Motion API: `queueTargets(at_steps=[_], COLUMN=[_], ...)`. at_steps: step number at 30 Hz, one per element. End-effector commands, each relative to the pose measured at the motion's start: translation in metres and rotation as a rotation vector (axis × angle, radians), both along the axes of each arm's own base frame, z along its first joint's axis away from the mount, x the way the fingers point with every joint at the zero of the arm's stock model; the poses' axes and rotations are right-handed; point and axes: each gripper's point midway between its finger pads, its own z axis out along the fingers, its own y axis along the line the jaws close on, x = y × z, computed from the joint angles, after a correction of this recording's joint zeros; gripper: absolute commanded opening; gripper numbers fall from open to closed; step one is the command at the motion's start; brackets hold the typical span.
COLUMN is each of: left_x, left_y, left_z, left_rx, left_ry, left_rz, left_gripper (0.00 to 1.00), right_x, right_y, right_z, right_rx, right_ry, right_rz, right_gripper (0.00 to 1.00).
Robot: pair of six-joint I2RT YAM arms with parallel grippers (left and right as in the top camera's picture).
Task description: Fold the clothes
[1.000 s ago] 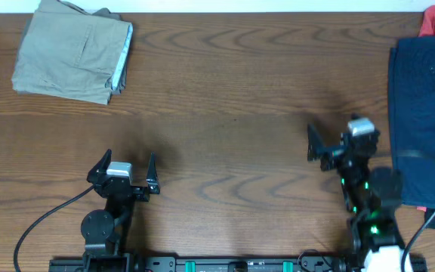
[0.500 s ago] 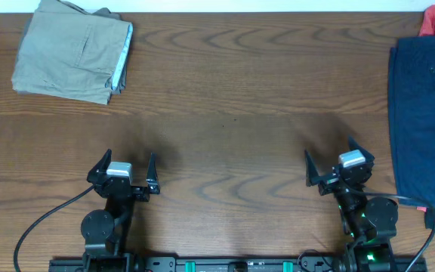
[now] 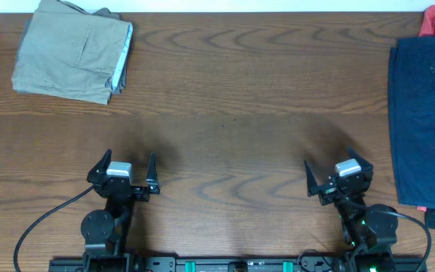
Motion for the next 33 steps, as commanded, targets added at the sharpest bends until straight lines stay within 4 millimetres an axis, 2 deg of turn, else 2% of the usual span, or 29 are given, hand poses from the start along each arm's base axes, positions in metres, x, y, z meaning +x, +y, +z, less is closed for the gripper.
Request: queueTargets(at_steps=[1, 3, 15, 33], left_x=[-0.001, -0.001, -0.001, -0.001], left_y=[-0.001, -0.001, -0.001, -0.001], left_z=[-0.016, -0.016, -0.016, -0.016], left_rx=[0.008, 0.008, 0.008, 0.008], left_ry=[0.047, 0.047, 0.047, 0.047], left_rz=[-0.006, -0.006, -0.006, -0.006], left_gripper=[0.98, 0.98, 0.98, 0.98], right_x=[0.000, -0.001, 0.001, 0.000], right_y=[-0.009, -0.013, -0.022, -0.017], right_z=[0.010, 0.019, 0.018, 0.018], right_rx=[0.041, 0.069, 0.061, 0.059], right_ry=[-0.034, -0.071, -0.066, -0.068], right_rz=[-0.042, -0.058, -0.106, -0.085], right_gripper=[0.99, 0.99, 0.99, 0.99])
